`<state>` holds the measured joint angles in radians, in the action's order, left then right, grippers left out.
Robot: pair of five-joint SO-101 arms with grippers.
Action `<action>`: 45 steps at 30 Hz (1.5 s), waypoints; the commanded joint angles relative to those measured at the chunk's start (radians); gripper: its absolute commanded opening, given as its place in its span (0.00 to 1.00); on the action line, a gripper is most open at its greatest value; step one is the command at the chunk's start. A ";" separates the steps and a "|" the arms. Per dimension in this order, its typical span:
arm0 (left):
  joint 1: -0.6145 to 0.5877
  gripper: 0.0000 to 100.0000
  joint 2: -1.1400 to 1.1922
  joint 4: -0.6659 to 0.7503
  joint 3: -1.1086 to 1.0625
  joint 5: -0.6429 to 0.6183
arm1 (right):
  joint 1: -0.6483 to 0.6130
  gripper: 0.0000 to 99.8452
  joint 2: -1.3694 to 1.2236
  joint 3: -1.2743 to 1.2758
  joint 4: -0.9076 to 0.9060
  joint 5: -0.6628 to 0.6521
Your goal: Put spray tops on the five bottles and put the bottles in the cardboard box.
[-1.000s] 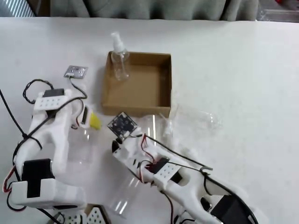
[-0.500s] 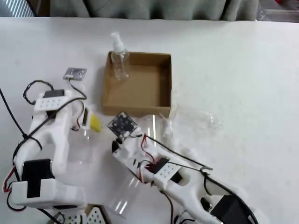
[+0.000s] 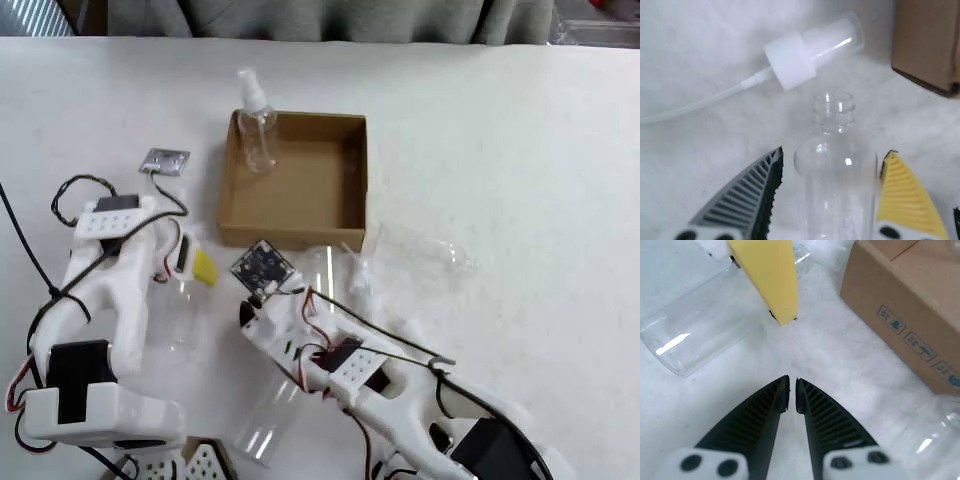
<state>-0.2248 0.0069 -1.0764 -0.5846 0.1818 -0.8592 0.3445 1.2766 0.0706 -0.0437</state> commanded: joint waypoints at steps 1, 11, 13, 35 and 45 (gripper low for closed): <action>0.015 0.31 0.010 0.014 0.011 0.014 | 0.010 0.01 0.031 -0.005 -0.007 0.002; 0.015 0.31 0.113 -0.025 0.097 0.075 | 0.039 0.01 0.031 -0.005 -0.007 0.002; 0.015 0.31 0.113 -0.021 0.100 0.075 | 0.039 0.01 0.031 -0.005 -0.007 0.002; 0.008 0.31 -0.031 0.080 -0.006 0.075 | 0.036 0.01 0.031 -0.006 -0.007 0.002; 0.010 0.31 0.041 0.052 0.034 0.074 | 0.036 0.01 0.031 -0.006 -0.005 0.002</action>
<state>-0.2248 0.0529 -1.0134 -0.5953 0.2463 -0.8301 0.3445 1.2766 0.0706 -0.0437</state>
